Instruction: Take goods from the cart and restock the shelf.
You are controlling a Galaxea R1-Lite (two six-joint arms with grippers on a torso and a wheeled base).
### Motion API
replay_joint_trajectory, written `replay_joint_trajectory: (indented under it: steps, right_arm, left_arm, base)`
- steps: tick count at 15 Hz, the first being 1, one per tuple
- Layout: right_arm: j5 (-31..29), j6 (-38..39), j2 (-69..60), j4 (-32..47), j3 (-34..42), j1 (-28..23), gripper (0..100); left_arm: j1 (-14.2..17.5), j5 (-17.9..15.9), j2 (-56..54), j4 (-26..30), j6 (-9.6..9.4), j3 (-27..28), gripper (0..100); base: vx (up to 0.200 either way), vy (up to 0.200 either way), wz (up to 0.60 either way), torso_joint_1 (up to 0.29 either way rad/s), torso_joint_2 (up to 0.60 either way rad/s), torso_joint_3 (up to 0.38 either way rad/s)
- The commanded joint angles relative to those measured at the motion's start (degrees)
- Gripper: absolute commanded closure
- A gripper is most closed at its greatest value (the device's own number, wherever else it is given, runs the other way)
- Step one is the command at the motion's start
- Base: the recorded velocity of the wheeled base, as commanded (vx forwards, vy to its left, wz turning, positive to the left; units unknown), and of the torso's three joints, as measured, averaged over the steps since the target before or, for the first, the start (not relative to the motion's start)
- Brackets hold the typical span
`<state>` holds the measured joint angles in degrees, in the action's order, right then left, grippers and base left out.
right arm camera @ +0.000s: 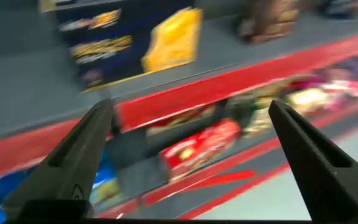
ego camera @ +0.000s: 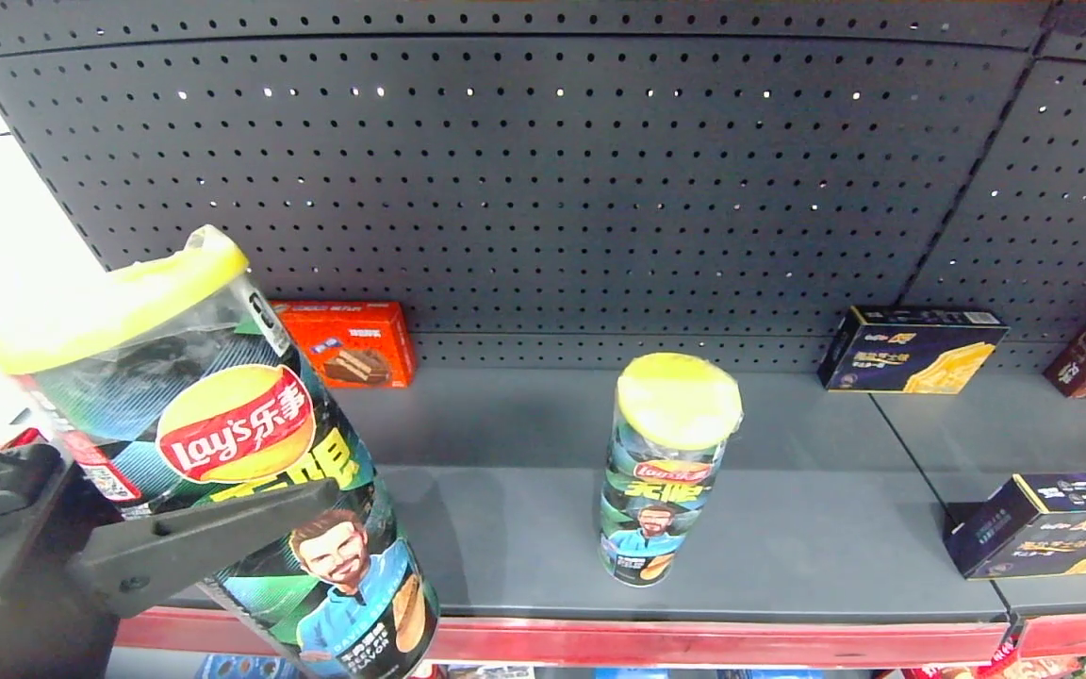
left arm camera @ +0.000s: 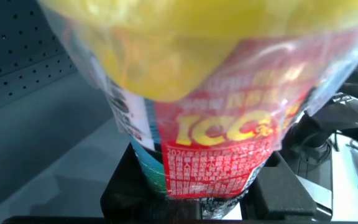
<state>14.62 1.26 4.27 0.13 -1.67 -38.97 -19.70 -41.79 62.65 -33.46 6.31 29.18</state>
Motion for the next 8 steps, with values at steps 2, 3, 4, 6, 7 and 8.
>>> replay_joint_trajectory:
  steps: [2, 3, 4, 6, 7, 8]
  right_arm:
    - [0.50, -0.03, 4.26, -0.05, 0.00, 29.22, 0]
    - [0.41, -0.11, 3.64, 0.04, 0.00, 32.65, 0]
    - [-0.29, -0.20, 2.24, -0.05, 0.00, 39.76, 0]
    - [-4.86, 0.06, -3.04, -0.66, 0.26, 39.32, 0]
    - [-8.46, 0.41, -4.00, -0.93, 0.35, 39.50, 0]
    - [-17.43, -0.03, -4.00, -1.72, 1.67, 39.50, 0]
  left_arm:
    - [-0.08, -0.05, 0.46, -0.11, 0.01, 0.08, 100]
    - [-0.08, -0.05, 0.37, -0.11, 0.01, -0.09, 100]
    - [0.01, -0.05, 0.28, -0.11, 0.01, -0.27, 100]
    - [0.28, 0.04, 0.19, -0.02, 0.01, -0.18, 100]
    - [0.28, 0.13, 0.19, -0.02, 0.01, -0.27, 100]
    - [0.36, 0.22, 0.19, -0.02, 0.01, -0.36, 100]
  base:
    - [0.000, 0.000, 0.00, 0.000, 0.00, 0.000]
    - [0.000, 0.000, 0.00, 0.000, 0.00, 0.000]
    - [0.000, 0.000, 0.00, 0.000, 0.00, 0.000]
    - [0.000, 0.000, 0.00, 0.000, 0.00, 0.000]
    - [0.000, 0.000, 0.00, 0.000, 0.00, 0.000]
    - [0.000, 0.000, 0.00, 0.000, 0.00, 0.000]
